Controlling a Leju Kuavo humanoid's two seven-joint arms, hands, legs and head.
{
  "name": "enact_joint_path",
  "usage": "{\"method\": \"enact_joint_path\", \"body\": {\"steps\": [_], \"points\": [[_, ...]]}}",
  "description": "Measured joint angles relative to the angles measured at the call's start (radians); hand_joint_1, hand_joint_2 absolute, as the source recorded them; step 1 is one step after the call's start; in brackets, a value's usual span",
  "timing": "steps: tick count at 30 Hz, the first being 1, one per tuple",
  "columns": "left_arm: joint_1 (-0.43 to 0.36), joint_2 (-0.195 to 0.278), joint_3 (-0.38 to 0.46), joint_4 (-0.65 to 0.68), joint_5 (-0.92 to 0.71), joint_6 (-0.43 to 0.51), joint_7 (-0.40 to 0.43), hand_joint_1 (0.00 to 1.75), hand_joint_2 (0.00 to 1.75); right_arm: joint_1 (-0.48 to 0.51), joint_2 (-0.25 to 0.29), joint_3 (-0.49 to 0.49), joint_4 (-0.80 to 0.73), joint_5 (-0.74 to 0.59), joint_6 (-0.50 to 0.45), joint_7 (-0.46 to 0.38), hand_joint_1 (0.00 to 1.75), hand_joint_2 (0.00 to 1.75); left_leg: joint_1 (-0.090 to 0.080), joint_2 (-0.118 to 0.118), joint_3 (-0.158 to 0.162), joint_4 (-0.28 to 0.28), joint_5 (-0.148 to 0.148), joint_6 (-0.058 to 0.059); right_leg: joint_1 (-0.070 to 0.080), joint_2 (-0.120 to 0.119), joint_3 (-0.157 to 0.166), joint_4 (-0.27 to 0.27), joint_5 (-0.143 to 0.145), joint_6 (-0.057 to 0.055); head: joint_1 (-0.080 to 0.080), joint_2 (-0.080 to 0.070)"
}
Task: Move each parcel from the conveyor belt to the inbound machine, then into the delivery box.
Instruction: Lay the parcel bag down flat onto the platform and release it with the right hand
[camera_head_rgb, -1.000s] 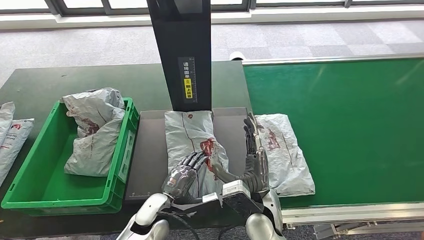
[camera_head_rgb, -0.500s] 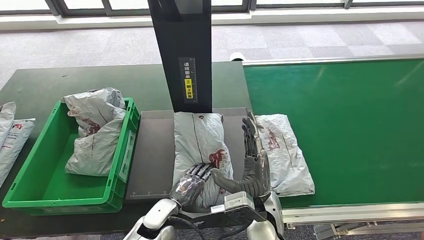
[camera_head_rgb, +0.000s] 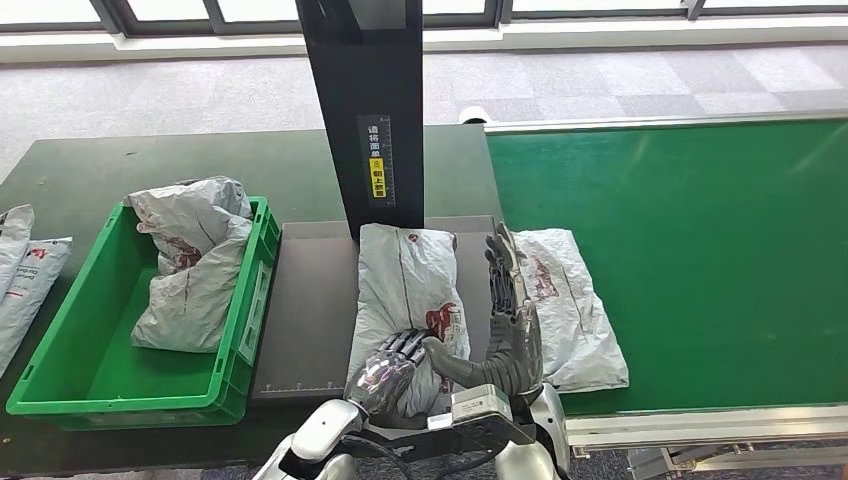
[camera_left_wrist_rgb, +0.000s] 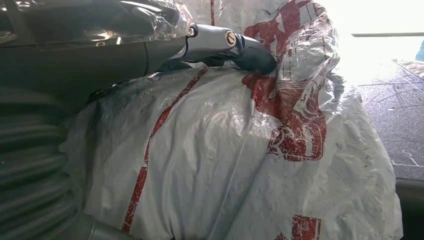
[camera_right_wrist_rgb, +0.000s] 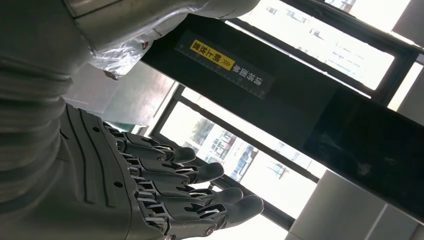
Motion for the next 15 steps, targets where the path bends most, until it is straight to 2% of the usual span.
{"method": "enact_joint_path", "body": {"steps": [5,9,15], "points": [[0.003,0.000,0.000,0.000,-0.005,-0.008,-0.002,0.00,1.75,0.000,-0.004,0.001,0.000,-0.017,-0.001,-0.008,0.00,1.75,0.000,0.000,-0.003,0.000,0.000,0.000,0.000,0.000,0.001,0.000,0.000,0.000,0.000,0.000],[0.006,0.000,0.000,0.000,-0.009,-0.008,-0.006,1.75,1.75,0.000,-0.008,0.001,0.001,-0.021,-0.003,-0.010,0.00,1.75,0.000,0.000,-0.003,0.000,0.000,0.000,0.000,0.000,0.001,0.000,0.000,0.000,0.000,0.000],[0.015,0.005,-0.002,-0.017,-0.005,0.023,-0.045,1.75,1.75,-0.001,-0.012,0.001,0.001,-0.037,-0.009,-0.013,0.00,1.75,0.000,0.000,-0.003,0.000,0.000,0.000,0.000,0.000,0.002,0.000,-0.001,0.000,0.000,0.000]]}}
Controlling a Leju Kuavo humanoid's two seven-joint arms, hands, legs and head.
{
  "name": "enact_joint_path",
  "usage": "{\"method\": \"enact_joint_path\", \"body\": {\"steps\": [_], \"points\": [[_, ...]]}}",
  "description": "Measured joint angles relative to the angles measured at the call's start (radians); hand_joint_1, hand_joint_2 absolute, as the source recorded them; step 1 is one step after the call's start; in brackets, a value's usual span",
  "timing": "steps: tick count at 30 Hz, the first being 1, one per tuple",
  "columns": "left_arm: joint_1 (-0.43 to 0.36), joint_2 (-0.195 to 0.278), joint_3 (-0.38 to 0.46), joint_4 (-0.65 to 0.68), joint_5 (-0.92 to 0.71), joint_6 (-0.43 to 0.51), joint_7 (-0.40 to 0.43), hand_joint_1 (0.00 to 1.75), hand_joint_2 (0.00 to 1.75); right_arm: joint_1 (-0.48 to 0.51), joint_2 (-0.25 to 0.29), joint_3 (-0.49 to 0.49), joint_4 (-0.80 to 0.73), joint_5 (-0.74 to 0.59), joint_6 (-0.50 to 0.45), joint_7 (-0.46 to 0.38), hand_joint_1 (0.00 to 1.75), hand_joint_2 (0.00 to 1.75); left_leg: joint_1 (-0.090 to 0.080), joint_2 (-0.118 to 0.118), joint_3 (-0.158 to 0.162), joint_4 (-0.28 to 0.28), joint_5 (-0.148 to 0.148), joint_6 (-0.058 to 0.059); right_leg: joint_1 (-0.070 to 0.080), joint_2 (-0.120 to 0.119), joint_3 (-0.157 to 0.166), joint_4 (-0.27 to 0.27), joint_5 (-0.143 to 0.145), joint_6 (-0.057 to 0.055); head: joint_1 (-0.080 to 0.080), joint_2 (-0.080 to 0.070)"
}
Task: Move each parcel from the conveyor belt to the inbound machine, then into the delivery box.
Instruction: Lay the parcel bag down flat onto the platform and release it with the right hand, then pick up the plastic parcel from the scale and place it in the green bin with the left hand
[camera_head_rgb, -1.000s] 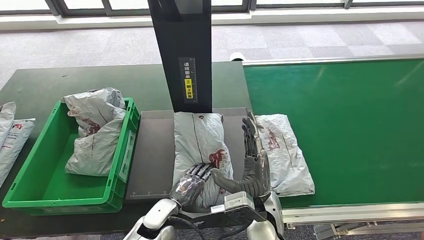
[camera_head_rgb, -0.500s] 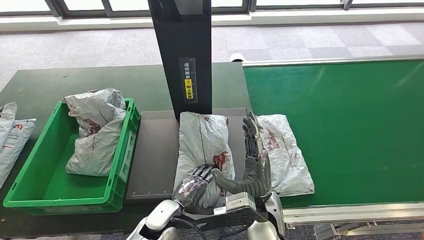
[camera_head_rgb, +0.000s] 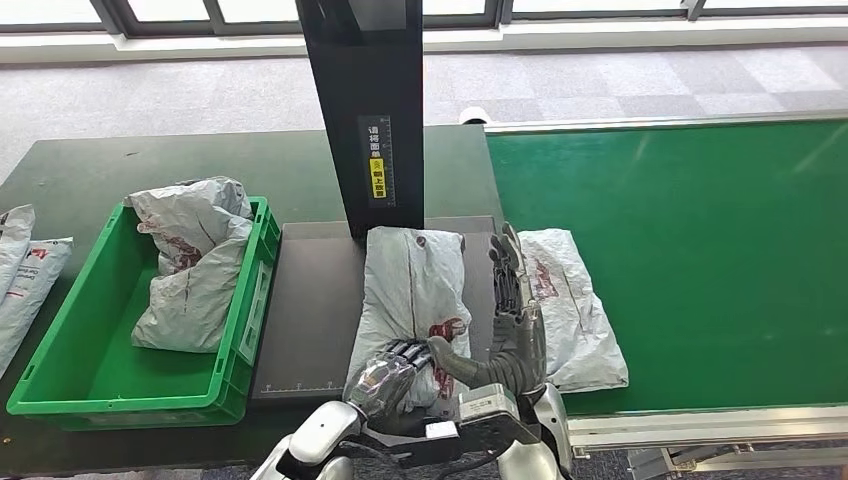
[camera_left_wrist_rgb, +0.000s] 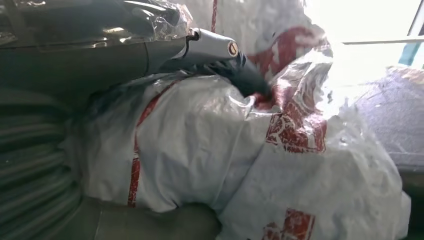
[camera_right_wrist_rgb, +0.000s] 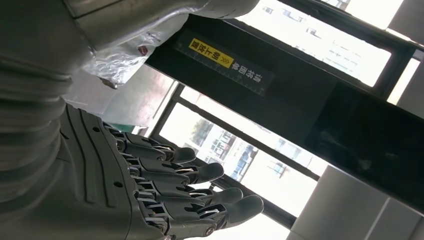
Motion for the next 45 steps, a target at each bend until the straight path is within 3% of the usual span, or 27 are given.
{"method": "enact_joint_path", "body": {"steps": [9,18,24,45], "points": [[0.072,0.021,0.001,-0.189,0.052,0.172,-0.037,1.75,1.75,0.022,-0.004,0.000,-0.005,-0.007,-0.023,-0.014,0.00,1.75,0.000,0.000,0.004,0.000,0.002,0.001,0.000,0.000,-0.004,0.000,0.001,0.001,0.000,0.000],[0.095,0.035,0.001,-0.282,0.066,0.190,-0.048,1.75,1.75,0.026,-0.004,0.000,-0.009,-0.008,-0.029,-0.016,0.00,1.75,0.000,0.000,0.003,0.000,0.002,0.001,0.000,0.000,-0.006,0.000,0.001,0.001,0.000,0.000],[0.102,0.042,0.001,-0.339,0.174,0.294,-0.130,1.75,1.75,0.036,-0.004,0.000,-0.019,-0.017,-0.034,-0.024,0.00,1.75,0.000,0.000,0.002,0.000,0.002,0.001,0.000,0.000,-0.006,0.000,0.001,0.001,0.000,0.000],[0.118,0.057,0.001,-0.444,0.248,0.338,-0.171,1.75,1.75,0.043,-0.004,0.000,-0.030,-0.024,-0.034,-0.031,0.00,1.75,0.000,0.000,0.002,0.000,0.002,0.001,0.000,0.000,-0.007,0.000,0.001,0.001,0.000,0.000]]}}
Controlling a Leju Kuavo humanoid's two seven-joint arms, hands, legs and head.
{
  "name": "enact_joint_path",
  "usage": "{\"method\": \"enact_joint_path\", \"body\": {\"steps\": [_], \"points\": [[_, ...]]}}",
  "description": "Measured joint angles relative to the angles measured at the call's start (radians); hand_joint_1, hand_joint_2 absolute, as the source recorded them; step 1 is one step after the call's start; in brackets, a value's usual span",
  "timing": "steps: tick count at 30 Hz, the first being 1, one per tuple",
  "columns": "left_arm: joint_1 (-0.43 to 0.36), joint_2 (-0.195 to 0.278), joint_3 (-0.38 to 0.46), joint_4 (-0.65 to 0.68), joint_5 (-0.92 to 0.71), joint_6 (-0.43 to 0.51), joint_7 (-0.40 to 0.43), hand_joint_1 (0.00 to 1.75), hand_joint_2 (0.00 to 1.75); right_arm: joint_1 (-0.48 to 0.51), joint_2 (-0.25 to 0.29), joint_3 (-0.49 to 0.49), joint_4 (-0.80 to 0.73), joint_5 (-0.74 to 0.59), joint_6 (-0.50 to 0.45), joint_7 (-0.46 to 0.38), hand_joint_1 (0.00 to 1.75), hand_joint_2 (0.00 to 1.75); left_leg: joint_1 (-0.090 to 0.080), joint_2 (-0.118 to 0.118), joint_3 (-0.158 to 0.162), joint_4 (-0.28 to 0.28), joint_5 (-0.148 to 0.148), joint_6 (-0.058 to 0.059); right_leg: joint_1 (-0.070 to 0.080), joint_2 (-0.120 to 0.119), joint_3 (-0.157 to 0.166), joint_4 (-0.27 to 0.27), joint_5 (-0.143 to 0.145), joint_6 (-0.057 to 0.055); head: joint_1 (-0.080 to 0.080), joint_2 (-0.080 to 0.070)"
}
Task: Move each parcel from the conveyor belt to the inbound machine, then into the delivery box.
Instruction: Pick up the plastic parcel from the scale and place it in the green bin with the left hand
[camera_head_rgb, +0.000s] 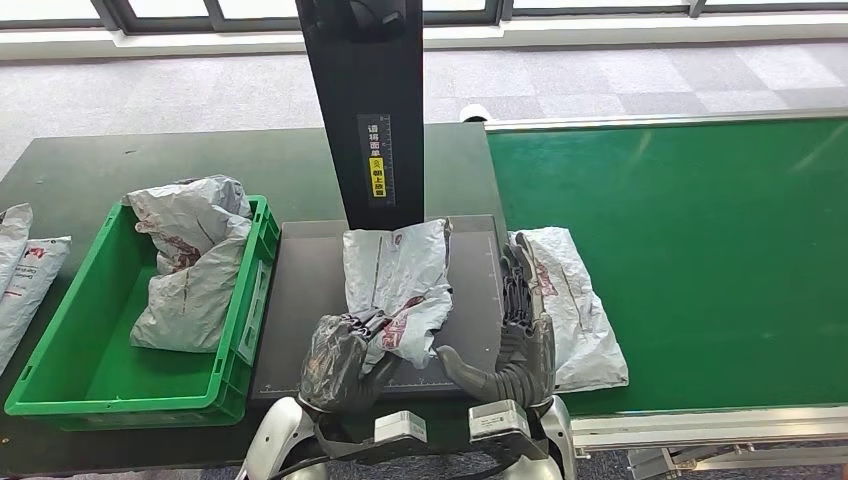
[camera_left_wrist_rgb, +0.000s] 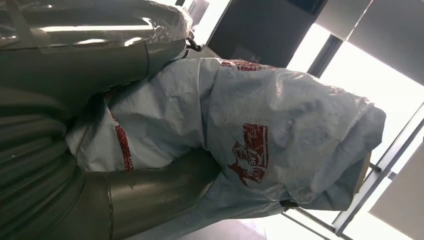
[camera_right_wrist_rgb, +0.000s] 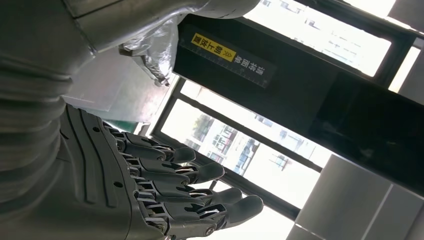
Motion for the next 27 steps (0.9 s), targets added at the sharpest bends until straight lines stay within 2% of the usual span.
{"method": "enact_joint_path", "body": {"steps": [20,23,27], "points": [[0.009,0.007,0.000,-0.045,0.033,0.041,-0.015,1.75,1.75,0.007,0.000,0.000,-0.012,0.005,0.006,0.001,0.00,1.75,0.000,0.000,0.000,0.000,0.000,0.000,0.000,0.000,0.000,0.000,0.000,0.000,0.000,0.000],[0.017,-0.003,0.026,-0.072,0.080,0.087,-0.082,1.75,1.75,0.013,0.000,0.000,-0.015,0.007,-0.001,0.001,0.00,1.75,0.000,0.000,0.000,0.000,0.000,0.000,0.000,0.000,0.000,0.000,0.000,0.000,0.000,0.000],[0.034,-0.058,0.165,-0.147,0.185,0.111,-0.247,1.75,1.75,0.018,0.000,0.000,-0.020,0.007,-0.015,0.000,0.00,1.75,0.000,0.000,0.000,0.000,0.000,0.000,0.000,0.000,0.000,0.000,0.000,0.000,0.000,0.000]]}}
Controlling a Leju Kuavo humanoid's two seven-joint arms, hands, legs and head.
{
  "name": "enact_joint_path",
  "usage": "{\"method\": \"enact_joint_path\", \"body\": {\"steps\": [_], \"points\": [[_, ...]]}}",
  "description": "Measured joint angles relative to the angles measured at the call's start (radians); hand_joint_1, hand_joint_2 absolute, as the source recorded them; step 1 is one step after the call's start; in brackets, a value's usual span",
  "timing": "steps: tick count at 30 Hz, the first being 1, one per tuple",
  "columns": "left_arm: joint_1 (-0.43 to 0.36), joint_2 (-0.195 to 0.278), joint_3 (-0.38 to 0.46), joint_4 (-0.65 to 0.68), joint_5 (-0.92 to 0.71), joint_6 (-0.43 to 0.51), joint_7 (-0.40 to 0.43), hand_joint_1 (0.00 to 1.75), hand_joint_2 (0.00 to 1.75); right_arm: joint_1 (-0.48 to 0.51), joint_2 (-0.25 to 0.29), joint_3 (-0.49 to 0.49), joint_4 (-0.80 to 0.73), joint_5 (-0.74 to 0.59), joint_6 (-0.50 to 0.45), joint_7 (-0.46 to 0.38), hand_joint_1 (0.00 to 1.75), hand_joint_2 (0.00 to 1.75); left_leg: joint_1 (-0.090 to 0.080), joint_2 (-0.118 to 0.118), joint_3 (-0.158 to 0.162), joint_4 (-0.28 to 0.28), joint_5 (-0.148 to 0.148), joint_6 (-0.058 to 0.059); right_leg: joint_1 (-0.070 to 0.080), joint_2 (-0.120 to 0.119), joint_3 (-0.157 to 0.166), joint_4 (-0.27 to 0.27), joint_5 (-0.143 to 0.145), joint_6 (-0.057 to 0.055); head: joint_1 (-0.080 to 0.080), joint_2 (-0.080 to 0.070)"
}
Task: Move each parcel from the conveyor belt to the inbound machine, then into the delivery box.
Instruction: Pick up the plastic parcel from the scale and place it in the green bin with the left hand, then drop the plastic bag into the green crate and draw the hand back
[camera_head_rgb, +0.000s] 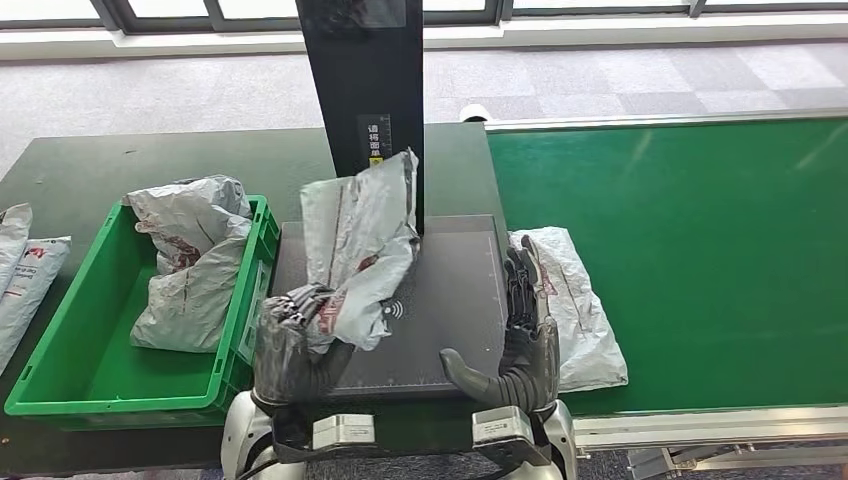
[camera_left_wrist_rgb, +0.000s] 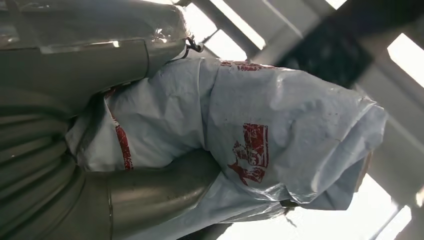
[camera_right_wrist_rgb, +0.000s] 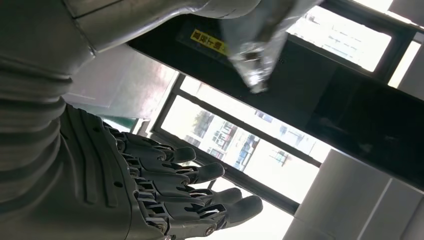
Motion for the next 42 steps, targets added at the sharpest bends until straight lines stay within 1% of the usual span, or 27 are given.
{"method": "enact_joint_path", "body": {"steps": [3,6,10,13,16,19,25,34,42], "points": [[0.006,-0.020,0.102,-0.087,0.132,0.001,-0.035,1.75,1.75,0.003,0.000,0.000,0.000,-0.002,-0.005,-0.001,0.00,1.75,0.000,0.000,0.000,0.000,0.000,0.000,0.000,0.000,0.000,0.000,0.000,0.000,0.000,0.000],[0.010,-0.021,0.186,-0.184,0.260,0.003,-0.039,1.75,1.75,0.006,0.000,0.000,0.000,-0.005,-0.006,-0.004,0.00,1.75,0.001,0.000,0.000,0.000,0.000,0.000,0.001,0.000,0.000,0.000,0.000,0.000,0.000,0.000],[0.005,-0.020,0.338,-0.300,0.443,0.003,-0.042,1.75,1.75,0.007,0.000,0.001,0.000,-0.004,-0.002,-0.003,0.00,1.75,0.002,0.000,0.000,0.000,0.000,0.000,0.001,0.000,0.000,0.000,0.000,-0.001,0.000,0.000],[0.001,-0.014,0.435,-0.339,0.502,0.003,-0.043,1.75,1.75,0.008,0.000,0.004,0.000,-0.004,0.000,-0.001,0.00,1.75,0.002,0.000,0.000,0.000,0.000,0.000,0.001,0.000,0.000,0.000,-0.001,-0.001,0.000,0.000],[-0.004,-0.003,0.497,-0.354,0.515,0.003,-0.044,1.75,1.75,0.008,0.000,0.010,0.000,-0.005,-0.001,-0.001,0.00,1.75,0.002,-0.001,0.000,0.000,0.000,0.000,0.001,0.000,0.000,0.000,-0.001,-0.001,0.000,0.000],[-0.008,0.007,0.537,-0.356,0.515,0.003,-0.044,1.75,1.75,0.011,0.000,0.014,0.000,-0.011,-0.002,-0.004,0.00,1.75,0.002,-0.001,0.000,0.000,0.000,0.000,0.001,0.000,0.000,0.000,-0.001,-0.001,0.000,0.000],[-0.021,0.016,0.583,-0.347,0.479,0.002,-0.044,1.75,1.75,0.013,0.000,0.016,0.000,-0.019,-0.003,-0.016,0.00,1.75,0.001,-0.001,0.000,0.000,0.000,0.000,0.001,0.000,0.000,0.000,-0.001,-0.001,0.000,0.000],[-0.074,0.016,0.653,-0.253,0.396,0.002,-0.044,1.75,1.75,0.017,0.000,0.016,0.000,-0.016,0.000,-0.030,0.00,1.75,0.002,0.000,0.001,0.000,0.000,-0.001,0.001,0.000,0.000,0.000,0.000,-0.001,0.000,0.000],[-0.094,0.019,0.685,-0.221,0.353,0.002,-0.044,1.75,1.75,0.027,0.000,0.016,-0.001,-0.021,-0.002,-0.020,0.00,1.75,0.001,0.000,0.000,0.000,0.000,-0.001,0.001,0.000,0.000,0.000,-0.001,-0.001,0.000,0.000]]}}
